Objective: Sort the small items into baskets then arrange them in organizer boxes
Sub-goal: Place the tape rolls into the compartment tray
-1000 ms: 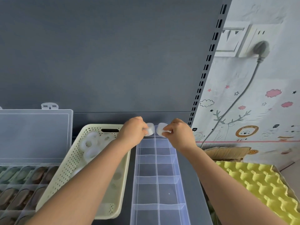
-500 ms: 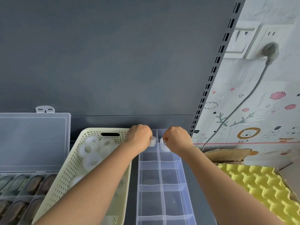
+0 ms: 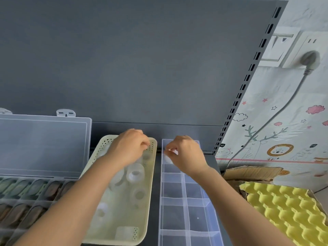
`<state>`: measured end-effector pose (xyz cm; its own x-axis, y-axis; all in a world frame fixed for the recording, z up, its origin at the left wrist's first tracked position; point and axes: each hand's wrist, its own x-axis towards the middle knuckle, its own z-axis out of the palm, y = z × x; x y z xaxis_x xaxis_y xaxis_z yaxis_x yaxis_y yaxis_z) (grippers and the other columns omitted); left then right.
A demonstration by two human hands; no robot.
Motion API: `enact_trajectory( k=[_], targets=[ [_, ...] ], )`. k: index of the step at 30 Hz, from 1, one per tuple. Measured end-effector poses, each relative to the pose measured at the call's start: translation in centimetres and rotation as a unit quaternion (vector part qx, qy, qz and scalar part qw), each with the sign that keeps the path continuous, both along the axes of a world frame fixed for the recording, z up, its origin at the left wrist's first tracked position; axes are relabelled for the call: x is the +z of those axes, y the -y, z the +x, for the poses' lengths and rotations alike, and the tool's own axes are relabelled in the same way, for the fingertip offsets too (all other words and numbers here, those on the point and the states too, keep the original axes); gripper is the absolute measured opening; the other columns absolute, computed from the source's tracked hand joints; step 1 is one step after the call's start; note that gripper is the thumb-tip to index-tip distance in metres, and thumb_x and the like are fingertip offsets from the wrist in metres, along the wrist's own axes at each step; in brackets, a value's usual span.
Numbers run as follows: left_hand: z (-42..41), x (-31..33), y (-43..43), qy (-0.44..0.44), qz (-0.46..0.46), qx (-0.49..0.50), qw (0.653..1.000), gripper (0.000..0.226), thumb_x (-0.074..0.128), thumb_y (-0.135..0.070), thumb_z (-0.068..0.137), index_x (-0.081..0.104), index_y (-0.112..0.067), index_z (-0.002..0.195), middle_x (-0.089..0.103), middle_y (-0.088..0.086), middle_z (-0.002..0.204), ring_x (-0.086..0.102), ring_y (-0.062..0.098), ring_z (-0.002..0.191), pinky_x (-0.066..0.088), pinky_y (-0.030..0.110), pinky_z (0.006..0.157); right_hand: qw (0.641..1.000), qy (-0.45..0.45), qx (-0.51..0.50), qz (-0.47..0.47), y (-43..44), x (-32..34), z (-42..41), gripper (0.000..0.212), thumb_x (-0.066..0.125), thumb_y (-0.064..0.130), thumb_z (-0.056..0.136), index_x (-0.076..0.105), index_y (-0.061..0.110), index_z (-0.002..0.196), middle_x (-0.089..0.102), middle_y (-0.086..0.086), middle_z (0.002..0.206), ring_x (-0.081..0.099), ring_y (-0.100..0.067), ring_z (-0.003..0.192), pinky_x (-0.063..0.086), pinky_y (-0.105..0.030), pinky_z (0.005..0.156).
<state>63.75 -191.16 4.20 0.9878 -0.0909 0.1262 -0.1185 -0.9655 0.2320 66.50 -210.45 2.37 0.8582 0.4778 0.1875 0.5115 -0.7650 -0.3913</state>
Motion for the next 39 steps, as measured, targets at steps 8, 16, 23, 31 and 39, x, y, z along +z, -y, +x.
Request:
enact_trajectory(
  k=[8, 16, 23, 31, 39],
  targets=[
    [-6.8, -1.6, -5.7, -0.079, -0.024, 0.076, 0.994, 0.028, 0.064, -0.026, 0.088, 0.066, -0.030, 0.115, 0.053, -0.013, 0.115, 0.050, 0.011, 0.107, 0.045, 0.033, 0.090, 0.987, 0.016, 0.149, -0.064, -6.2, -2.0, -4.0, 0.031, 0.061, 0.030, 0.088, 0.064, 0.028, 0.119, 0.058, 0.000, 0.112, 0.047, -0.020, 0.111, 0.047, -0.033, 0.079],
    [-8.8, -2.6, -6.8, -0.052, -0.045, 0.057, 0.996, 0.016, 0.068, -0.036, 0.085, 0.072, -0.028, 0.098, 0.052, -0.019, 0.122, 0.046, 0.004, 0.115, 0.040, 0.027, 0.092, 0.994, 0.074, 0.062, -0.045, -7.8, -2.5, -4.2, 0.012, 0.059, 0.018, 0.086, 0.059, 0.013, 0.097, 0.063, -0.006, 0.092, 0.058, -0.028, 0.084, 0.032, -0.030, 0.057],
    [-9.0, -3.0, -6.8, 0.001, -0.055, 0.075, 0.996, 0.011, 0.064, -0.032, 0.088, 0.072, -0.025, 0.092, 0.046, -0.017, 0.096, 0.045, 0.004, 0.096, 0.041, 0.026, 0.074, 0.988, 0.093, 0.095, -0.073, -7.5, -3.0, -5.1, 0.029, 0.060, 0.042, 0.076, 0.075, 0.017, 0.080, 0.066, -0.001, 0.076, 0.055, -0.023, 0.082, 0.042, -0.029, 0.068],
    [-8.5, -2.0, -6.2, 0.037, -0.153, 0.101, 0.982, 0.006, 0.067, -0.022, 0.087, 0.069, -0.019, 0.083, 0.050, -0.015, 0.087, 0.051, 0.003, 0.069, 0.045, 0.028, 0.067, 0.997, 0.050, 0.039, -0.052, -7.4, -2.5, -4.9, 0.024, 0.061, 0.036, 0.085, 0.071, 0.016, 0.092, 0.066, -0.001, 0.095, 0.053, -0.022, 0.097, 0.040, -0.028, 0.075],
    [-4.1, 0.8, -0.3, 0.114, -0.177, 0.030, 0.977, 0.008, 0.063, -0.020, 0.089, 0.071, -0.018, 0.086, 0.051, -0.011, 0.084, 0.049, 0.010, 0.067, 0.044, 0.032, 0.065, 0.992, 0.070, -0.079, 0.064, -0.8, 0.9, -1.2, 0.018, 0.058, 0.014, 0.091, 0.073, 0.011, 0.101, 0.067, -0.004, 0.101, 0.053, -0.027, 0.099, 0.046, -0.037, 0.076]
  ],
)
